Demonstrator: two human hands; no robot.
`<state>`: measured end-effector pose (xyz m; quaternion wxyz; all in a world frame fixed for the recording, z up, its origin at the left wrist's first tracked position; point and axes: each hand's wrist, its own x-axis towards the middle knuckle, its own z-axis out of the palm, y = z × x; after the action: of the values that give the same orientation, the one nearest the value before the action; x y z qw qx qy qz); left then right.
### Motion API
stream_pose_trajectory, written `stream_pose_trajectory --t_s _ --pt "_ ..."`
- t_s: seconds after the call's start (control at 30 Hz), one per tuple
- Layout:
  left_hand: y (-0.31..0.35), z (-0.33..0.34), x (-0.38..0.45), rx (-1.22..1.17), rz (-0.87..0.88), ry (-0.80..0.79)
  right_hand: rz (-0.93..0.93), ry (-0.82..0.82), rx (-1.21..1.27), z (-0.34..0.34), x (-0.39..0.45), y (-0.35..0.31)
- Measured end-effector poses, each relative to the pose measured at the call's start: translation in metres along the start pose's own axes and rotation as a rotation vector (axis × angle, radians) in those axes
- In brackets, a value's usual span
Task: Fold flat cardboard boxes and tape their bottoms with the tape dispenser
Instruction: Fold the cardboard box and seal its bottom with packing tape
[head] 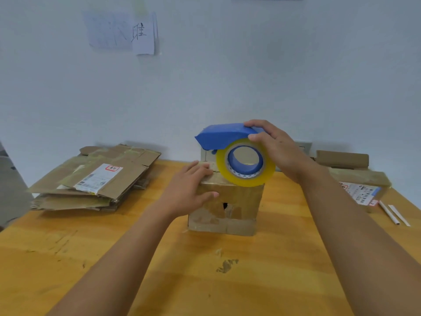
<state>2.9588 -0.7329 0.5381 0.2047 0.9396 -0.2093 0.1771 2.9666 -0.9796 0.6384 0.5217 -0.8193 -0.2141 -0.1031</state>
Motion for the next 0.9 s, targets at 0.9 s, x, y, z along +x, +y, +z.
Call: stream_pose_trajectory --t_s 0.9 --pt "0.009 -0.051 0.050 -1.284 -0.627 0.075 -0.057 0.082 0.123 0.011 0.015 0.020"
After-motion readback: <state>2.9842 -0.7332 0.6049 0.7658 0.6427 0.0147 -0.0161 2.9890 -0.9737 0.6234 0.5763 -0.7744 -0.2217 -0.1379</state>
